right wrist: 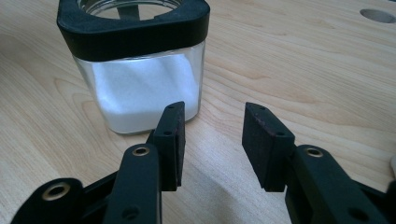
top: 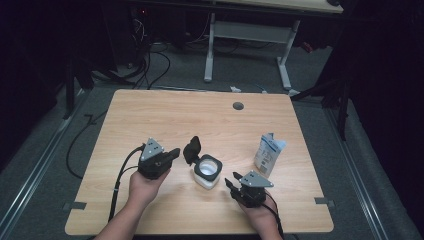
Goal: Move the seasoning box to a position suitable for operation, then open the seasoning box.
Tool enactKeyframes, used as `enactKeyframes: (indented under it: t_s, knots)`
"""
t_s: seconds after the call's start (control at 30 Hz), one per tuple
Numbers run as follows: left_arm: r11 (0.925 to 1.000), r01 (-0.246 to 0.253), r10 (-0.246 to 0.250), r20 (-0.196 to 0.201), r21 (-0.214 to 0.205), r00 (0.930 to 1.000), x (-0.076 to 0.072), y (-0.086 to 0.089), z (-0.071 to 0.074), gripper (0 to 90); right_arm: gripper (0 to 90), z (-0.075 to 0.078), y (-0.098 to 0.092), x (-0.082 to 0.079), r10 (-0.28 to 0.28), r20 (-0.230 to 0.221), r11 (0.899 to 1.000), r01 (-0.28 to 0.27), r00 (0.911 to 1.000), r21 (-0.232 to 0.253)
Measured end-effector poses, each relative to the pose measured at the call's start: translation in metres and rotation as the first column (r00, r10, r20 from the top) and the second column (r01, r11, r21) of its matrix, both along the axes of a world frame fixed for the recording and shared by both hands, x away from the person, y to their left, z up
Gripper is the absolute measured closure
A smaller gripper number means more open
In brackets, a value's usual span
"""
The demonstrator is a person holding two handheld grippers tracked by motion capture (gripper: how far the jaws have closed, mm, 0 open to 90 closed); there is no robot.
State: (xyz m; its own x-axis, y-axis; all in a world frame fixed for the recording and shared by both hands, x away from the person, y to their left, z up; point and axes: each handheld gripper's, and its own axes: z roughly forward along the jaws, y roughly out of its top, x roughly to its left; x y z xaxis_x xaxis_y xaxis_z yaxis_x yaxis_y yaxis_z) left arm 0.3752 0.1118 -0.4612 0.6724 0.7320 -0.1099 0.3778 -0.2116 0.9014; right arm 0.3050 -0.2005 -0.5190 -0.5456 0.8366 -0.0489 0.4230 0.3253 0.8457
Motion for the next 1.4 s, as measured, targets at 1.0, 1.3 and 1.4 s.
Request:
enactKeyframes:
  t_s: [1.0, 1.3, 1.4]
  knots:
    - [0.9992, 0.019, -0.019, 0.012, -0.035, 0.9998, -0.007, -0.013, 0.007, 89.9, 89.0, 0.003, 0.016, -0.005, 0.096, 0.014, 0.995, -0.096, 0.9953, 0.009]
    - [0.9988, 0.026, -0.025, 0.018, -0.041, 0.9995, -0.009, -0.016, 0.008, 89.9, 88.4, 0.003, 0.016, -0.005, 0.099, 0.016, 0.995, -0.099, 0.9950, 0.015]
    - [0.9988, 0.024, -0.023, 0.023, -0.041, 0.9995, -0.010, -0.016, 0.008, 89.9, 88.5, 0.003, 0.017, -0.005, 0.101, 0.016, 0.995, -0.101, 0.9948, 0.013]
